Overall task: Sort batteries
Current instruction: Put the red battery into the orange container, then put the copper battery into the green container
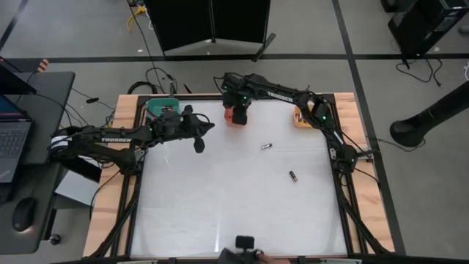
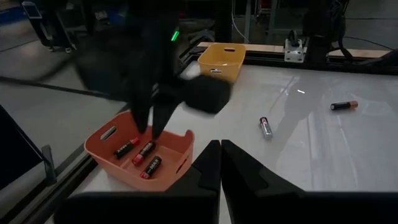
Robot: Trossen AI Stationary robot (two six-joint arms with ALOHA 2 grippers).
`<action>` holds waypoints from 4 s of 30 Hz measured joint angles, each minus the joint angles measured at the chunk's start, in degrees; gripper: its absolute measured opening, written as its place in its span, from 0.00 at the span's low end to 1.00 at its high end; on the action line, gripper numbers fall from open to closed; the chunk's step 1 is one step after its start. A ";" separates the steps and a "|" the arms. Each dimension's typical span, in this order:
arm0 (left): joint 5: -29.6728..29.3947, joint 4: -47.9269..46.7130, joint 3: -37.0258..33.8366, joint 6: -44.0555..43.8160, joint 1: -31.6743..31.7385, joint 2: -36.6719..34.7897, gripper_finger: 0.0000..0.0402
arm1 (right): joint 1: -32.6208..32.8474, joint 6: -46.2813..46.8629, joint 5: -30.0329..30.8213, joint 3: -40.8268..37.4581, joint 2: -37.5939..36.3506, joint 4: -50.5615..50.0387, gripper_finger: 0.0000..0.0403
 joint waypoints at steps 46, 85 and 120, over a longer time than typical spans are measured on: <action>5.91 16.17 -0.06 2.01 -0.38 10.60 0.04 | 21.70 22.10 0.01 -81.51 -53.64 56.21 0.03; 13.95 43.11 -18.99 -3.29 -3.67 5.13 0.04 | 21.38 25.37 -2.28 -92.90 -53.89 84.71 0.07; 18.36 -5.90 -4.77 4.97 -9.83 -7.88 0.03 | 37.47 53.75 5.32 -83.56 -68.01 28.81 0.05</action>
